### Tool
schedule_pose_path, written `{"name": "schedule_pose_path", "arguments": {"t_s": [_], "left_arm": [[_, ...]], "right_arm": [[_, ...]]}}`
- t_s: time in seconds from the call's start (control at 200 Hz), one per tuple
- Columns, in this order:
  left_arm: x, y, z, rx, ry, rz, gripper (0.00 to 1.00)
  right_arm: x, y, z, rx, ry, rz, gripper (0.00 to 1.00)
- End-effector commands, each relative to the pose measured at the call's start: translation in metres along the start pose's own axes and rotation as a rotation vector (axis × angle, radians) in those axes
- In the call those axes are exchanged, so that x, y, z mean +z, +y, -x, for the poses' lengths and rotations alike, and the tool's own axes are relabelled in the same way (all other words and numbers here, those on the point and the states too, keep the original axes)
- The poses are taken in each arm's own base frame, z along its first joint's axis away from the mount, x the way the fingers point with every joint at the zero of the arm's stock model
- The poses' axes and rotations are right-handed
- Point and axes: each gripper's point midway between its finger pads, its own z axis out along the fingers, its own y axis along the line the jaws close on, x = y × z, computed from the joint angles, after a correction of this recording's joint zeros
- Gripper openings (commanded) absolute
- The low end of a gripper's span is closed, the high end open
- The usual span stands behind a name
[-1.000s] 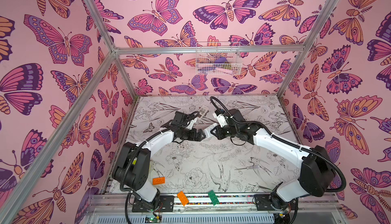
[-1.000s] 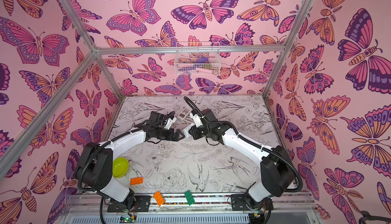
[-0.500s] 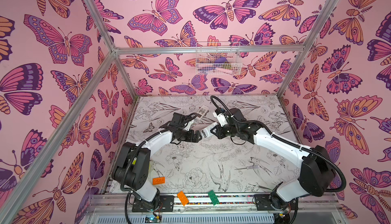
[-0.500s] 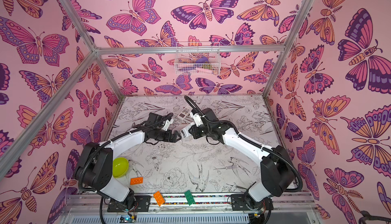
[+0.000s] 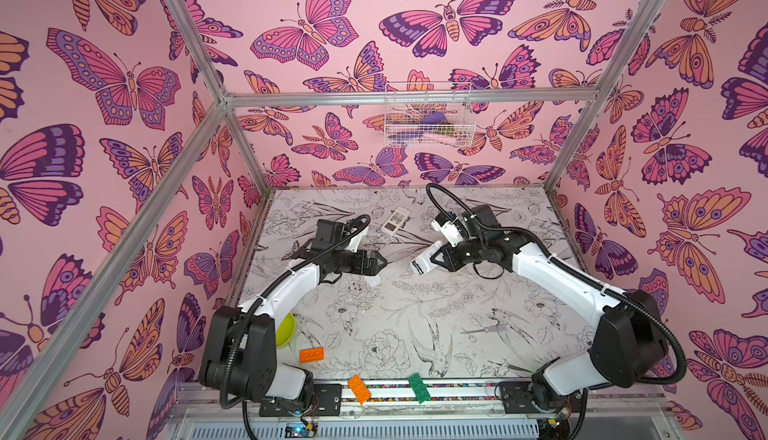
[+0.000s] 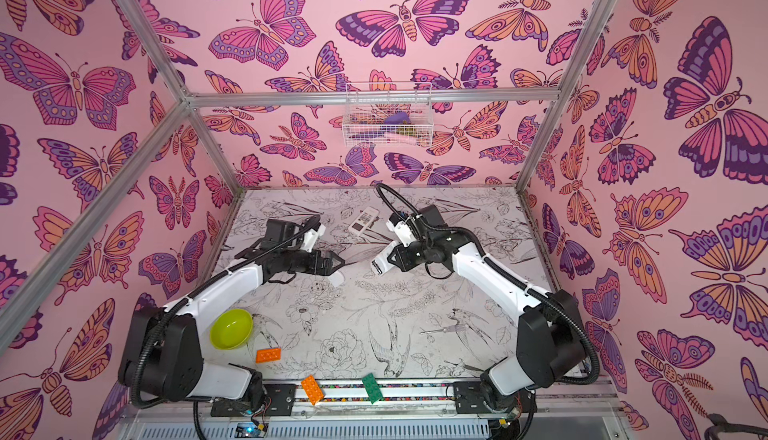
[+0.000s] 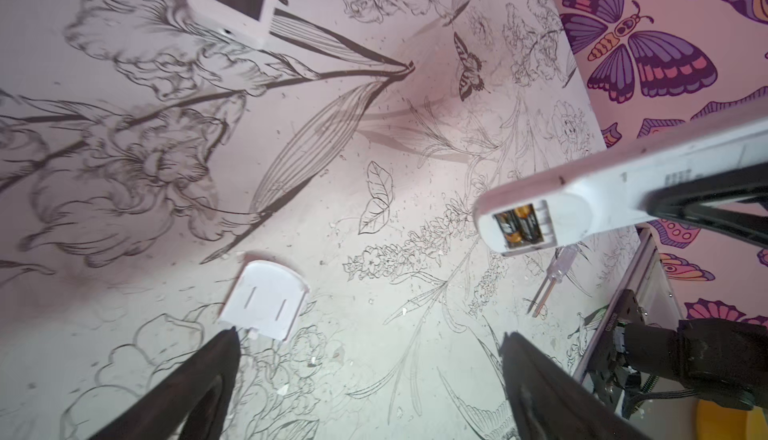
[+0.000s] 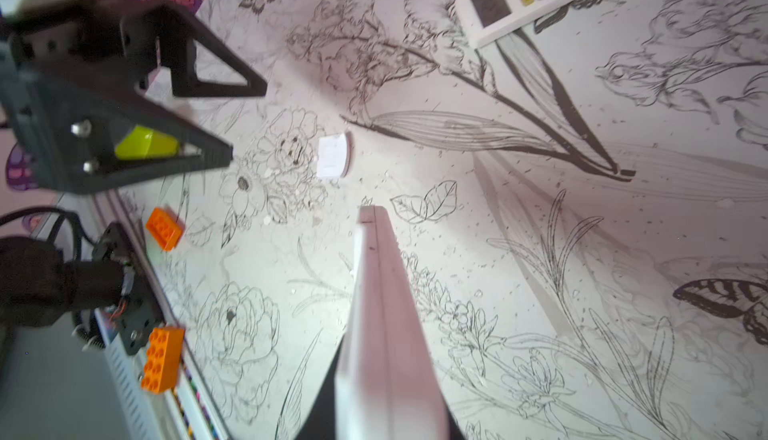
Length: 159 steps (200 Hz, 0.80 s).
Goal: Unload the batteries from the remote control
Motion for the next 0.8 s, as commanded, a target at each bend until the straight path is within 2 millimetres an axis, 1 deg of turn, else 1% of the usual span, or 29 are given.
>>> {"name": "schedule_pose_path", "arguments": {"t_s": [0.0, 0.02, 0.035, 0.095, 0.205, 0.275, 0.35, 0.451, 0.546, 0.581, 0.696, 0.791], "left_arm": [[-0.011, 0.014, -0.006, 0.021, -0.016, -0.002, 1.00], [-0.013, 0.017, -0.005, 0.006, -0.022, 0.000, 1.00], [-0.016, 0.019, -0.003, -0.004, -0.031, 0.003, 1.00], [-0.024, 0.030, 0.000, -0.024, -0.062, 0.023, 1.00], [-0.033, 0.039, 0.003, 0.004, -0.093, 0.046, 1.00], [-0.040, 0.045, 0.004, -0.014, -0.100, 0.058, 1.00], [-0.043, 0.050, 0.004, -0.004, -0.108, 0.084, 1.00], [-0.044, 0.050, 0.004, 0.013, -0.110, 0.089, 1.00], [-0.045, 0.049, 0.004, 0.000, -0.110, 0.080, 1.00], [-0.044, 0.048, 0.004, 0.007, -0.113, 0.070, 1.00], [-0.044, 0.046, 0.004, 0.007, -0.115, 0.062, 1.00], [-0.042, 0.048, 0.001, 0.017, -0.105, 0.068, 1.00]], "right_arm": [[-0.006, 0.032, -0.008, -0.064, 0.079, 0.220, 0.08], [-0.009, 0.036, -0.005, -0.055, 0.072, 0.250, 0.08], [-0.001, 0.032, -0.008, -0.025, 0.093, 0.264, 0.08], [0.006, 0.033, -0.010, 0.028, 0.109, 0.309, 0.09], [0.020, 0.027, -0.009, 0.095, 0.079, 0.337, 0.10], [0.028, 0.026, -0.003, 0.141, 0.028, 0.372, 0.10], [0.040, 0.023, -0.007, 0.174, 0.012, 0.395, 0.11], [0.057, 0.002, -0.016, 0.236, 0.028, 0.333, 0.14], [0.065, -0.017, -0.018, 0.316, -0.037, 0.299, 0.15], [0.067, -0.022, -0.018, 0.338, -0.055, 0.300, 0.15], [0.079, -0.038, -0.033, 0.404, -0.030, 0.284, 0.15], [0.085, -0.045, -0.042, 0.426, -0.039, 0.260, 0.15]]}}
